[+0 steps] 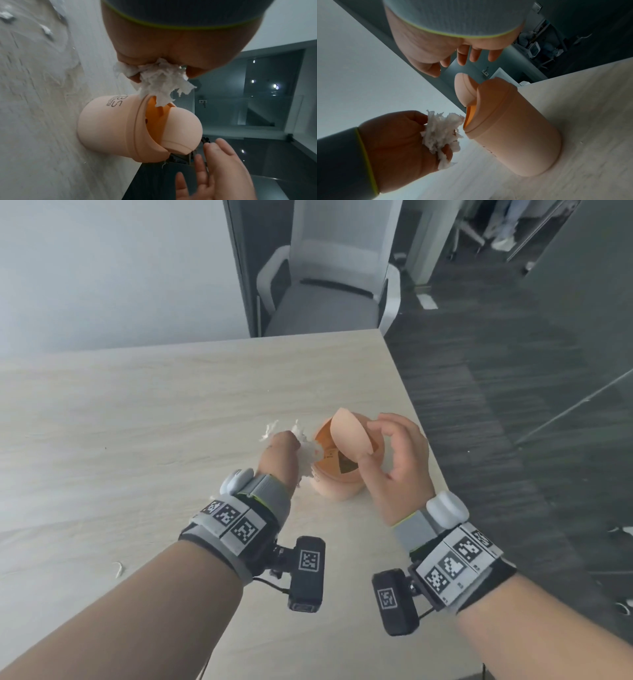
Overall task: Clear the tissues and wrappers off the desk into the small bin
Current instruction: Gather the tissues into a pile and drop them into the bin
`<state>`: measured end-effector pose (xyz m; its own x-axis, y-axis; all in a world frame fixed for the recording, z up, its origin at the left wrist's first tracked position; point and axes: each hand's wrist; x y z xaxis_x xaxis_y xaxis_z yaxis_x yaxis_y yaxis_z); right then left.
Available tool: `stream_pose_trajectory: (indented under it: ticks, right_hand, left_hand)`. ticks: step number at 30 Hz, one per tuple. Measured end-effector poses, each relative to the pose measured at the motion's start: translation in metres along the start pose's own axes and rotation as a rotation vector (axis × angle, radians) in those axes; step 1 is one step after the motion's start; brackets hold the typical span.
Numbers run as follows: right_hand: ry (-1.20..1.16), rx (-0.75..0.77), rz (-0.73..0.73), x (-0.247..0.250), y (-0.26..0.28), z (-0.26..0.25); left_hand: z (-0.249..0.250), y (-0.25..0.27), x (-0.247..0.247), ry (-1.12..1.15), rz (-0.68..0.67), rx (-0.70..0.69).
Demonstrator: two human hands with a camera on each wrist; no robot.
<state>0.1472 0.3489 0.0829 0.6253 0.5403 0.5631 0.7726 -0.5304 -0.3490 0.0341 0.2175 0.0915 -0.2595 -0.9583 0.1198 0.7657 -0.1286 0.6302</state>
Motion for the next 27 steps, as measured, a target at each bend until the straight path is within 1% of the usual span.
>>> stream_pose_trajectory:
  ticks: [2,4,6,8,10,11,13,15,16,17,20,22,24,27]
  right_hand:
    - [-0.011,-0.016,-0.01,-0.001,-0.001,0.004]
    - [-0.016,-0.02,-0.015,-0.003,-0.001,0.009]
    - [-0.018,-0.026,-0.023,-0.006,-0.002,0.013]
    - [-0.021,-0.01,-0.025,-0.006,-0.004,0.016]
    - [-0.031,0.011,-0.034,-0.007,-0.006,0.02]
    - [-0.034,0.019,-0.038,-0.007,-0.006,0.021]
    - [-0.04,0.016,-0.048,-0.008,-0.007,0.024]
    - [-0.043,0.007,-0.064,-0.009,-0.006,0.028]
    - [-0.038,0.011,-0.071,-0.01,-0.006,0.029]
    - [-0.032,0.014,-0.077,-0.01,-0.005,0.031]
    - [-0.012,-0.007,-0.104,-0.011,-0.005,0.035]
    - [0.013,-0.005,-0.117,-0.011,-0.005,0.039]
    - [0.045,-0.009,-0.141,-0.012,-0.006,0.043]
    - [0.06,-0.021,-0.148,-0.012,-0.006,0.047]
  left_hand:
    - [-0.002,-0.003,-0.005,-0.193,-0.037,-0.14]
    - [-0.004,-0.001,-0.011,-0.361,-0.062,-0.332]
    - [-0.01,-0.001,-0.014,-0.432,-0.049,-0.489]
    - [-0.014,-0.001,-0.017,-0.438,-0.005,-0.587]
    - [-0.016,-0.007,-0.018,-0.536,0.04,-0.662]
    - [-0.018,-0.01,-0.018,-0.603,0.039,-0.696]
    - [-0.022,-0.017,-0.017,-0.728,0.001,-0.79]
    - [-0.028,-0.021,-0.016,-0.836,-0.056,-0.942]
    - [-0.03,-0.022,-0.015,-0.909,-0.094,-0.984]
    - [-0.03,-0.02,-0.016,-1.003,-0.131,-0.987]
    - [-0.033,-0.016,-0.017,-1.282,-0.185,-0.9]
    - [-0.032,-0.016,-0.016,-1.363,-0.197,-0.901]
    - [-0.028,-0.017,-0.015,-1.352,-0.238,-0.919]
    - [-0.024,-0.021,-0.009,-1.207,-0.327,-0.935]
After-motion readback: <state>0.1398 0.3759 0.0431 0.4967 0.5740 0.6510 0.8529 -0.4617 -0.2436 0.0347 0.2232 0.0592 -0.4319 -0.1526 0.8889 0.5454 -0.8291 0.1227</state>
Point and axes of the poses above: each hand's wrist, its own y-axis away from the middle knuckle, its own x-axis out of the back of the hand, z = x × y, and after that the axes turned 2 degrees about y, right-handed
